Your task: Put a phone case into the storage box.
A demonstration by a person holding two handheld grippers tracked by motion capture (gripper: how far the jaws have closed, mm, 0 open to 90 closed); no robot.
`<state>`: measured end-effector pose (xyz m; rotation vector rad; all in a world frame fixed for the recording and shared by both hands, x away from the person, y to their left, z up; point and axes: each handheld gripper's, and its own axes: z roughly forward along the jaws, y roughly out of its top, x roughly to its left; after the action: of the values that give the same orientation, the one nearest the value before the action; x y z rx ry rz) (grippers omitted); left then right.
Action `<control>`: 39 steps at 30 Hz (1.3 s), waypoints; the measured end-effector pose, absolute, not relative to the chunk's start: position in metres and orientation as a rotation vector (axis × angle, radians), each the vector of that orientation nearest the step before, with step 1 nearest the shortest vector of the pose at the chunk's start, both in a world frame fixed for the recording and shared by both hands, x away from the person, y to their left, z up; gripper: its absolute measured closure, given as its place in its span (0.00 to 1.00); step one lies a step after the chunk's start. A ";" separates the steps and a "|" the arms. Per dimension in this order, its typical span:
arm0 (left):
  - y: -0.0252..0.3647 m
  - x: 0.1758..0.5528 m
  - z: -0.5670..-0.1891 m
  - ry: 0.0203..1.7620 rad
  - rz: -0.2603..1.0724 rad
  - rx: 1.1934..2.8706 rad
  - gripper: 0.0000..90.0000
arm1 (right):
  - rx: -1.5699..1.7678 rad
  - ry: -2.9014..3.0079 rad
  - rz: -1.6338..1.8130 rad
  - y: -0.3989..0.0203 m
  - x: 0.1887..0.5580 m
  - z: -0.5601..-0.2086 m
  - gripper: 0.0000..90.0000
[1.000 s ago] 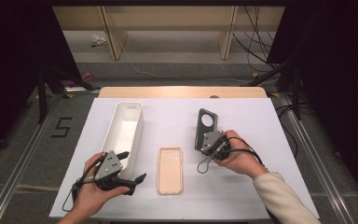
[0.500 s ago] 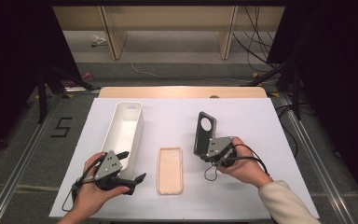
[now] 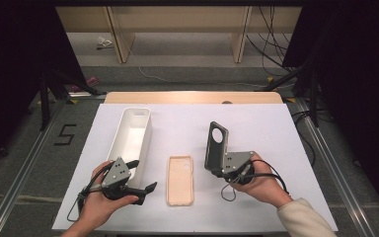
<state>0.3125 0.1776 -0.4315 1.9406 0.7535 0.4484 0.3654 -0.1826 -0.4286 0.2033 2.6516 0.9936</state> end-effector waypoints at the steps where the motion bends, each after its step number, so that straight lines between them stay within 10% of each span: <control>1: 0.175 0.314 -0.429 0.756 0.432 1.945 0.11 | 0.188 2.659 0.989 -0.181 0.363 -0.429 0.99; 39: 0.053 0.443 -0.371 0.937 0.166 2.102 0.37 | 0.084 2.663 0.979 -0.164 0.341 -0.426 0.99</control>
<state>0.4435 0.0530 -0.3710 2.1021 0.9373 0.1659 0.3408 -0.1642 -0.4260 0.0838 2.6628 0.9793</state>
